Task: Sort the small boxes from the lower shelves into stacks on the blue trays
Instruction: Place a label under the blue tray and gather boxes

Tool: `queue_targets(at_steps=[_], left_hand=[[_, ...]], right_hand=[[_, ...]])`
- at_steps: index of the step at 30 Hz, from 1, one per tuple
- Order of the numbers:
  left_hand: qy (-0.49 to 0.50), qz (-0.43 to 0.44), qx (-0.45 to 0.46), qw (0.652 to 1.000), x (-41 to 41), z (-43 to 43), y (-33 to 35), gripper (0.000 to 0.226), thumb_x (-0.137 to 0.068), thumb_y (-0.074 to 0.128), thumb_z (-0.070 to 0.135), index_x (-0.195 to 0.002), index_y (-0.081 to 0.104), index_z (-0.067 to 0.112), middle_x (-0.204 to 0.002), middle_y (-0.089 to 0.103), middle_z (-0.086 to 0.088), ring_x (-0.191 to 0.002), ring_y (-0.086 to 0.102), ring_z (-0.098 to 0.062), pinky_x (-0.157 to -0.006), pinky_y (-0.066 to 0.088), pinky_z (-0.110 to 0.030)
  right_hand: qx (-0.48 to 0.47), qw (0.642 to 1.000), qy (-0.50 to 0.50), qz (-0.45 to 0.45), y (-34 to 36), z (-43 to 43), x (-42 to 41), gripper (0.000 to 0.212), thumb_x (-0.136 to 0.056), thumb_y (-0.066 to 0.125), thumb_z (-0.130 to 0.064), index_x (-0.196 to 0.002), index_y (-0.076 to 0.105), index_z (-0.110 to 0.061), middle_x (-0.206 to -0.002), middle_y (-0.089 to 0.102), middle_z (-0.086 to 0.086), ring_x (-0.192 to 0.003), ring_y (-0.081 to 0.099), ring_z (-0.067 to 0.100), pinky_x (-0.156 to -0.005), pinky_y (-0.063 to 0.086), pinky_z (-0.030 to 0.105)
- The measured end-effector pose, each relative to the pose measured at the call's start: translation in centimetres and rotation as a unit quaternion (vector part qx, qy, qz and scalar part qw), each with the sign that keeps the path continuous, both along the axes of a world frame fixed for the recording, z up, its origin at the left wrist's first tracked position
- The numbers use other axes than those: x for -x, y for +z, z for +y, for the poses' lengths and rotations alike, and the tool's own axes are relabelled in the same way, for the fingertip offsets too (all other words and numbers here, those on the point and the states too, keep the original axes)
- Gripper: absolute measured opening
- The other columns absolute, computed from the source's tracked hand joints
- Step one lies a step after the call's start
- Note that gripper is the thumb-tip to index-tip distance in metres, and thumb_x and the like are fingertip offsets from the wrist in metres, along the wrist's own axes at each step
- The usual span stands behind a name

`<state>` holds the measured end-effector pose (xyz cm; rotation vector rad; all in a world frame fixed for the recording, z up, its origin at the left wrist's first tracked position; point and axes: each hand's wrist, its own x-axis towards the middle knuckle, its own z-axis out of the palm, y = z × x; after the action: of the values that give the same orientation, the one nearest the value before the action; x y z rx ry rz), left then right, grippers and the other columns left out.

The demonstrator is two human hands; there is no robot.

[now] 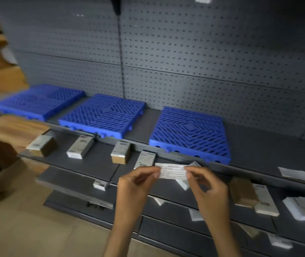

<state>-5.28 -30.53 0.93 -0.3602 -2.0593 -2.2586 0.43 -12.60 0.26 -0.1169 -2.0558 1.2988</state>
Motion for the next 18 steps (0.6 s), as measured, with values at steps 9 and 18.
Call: queue_targets(at_steps=[9,18], left_hand=[[0.100,0.031,-0.016,0.994,3.9,-10.1,-0.8,0.016,-0.086,0.076,0.002,-0.095,0.082,0.014,-0.094,0.078,0.001,-0.090,0.074,-0.016,-0.085,0.058,-0.027],[0.130,-0.006,0.017,0.991,14.4,-16.2,-0.7,0.012,-0.087,0.077,0.007,-0.096,0.082,0.015,-0.095,0.079,0.003,-0.093,0.076,-0.015,-0.091,0.059,-0.036]], right_hand=[[0.008,0.997,0.075,-0.018,0.4,-10.1,6.2,0.023,-0.087,0.075,-0.002,-0.094,0.077,-0.025,-0.088,0.076,-0.017,-0.082,0.072,0.008,-0.071,0.055,0.018],[0.026,0.995,0.096,-0.032,-1.6,-15.9,18.1,0.021,-0.088,0.075,-0.006,-0.093,0.076,-0.026,-0.087,0.076,-0.013,-0.079,0.071,0.011,-0.070,0.055,0.022]])
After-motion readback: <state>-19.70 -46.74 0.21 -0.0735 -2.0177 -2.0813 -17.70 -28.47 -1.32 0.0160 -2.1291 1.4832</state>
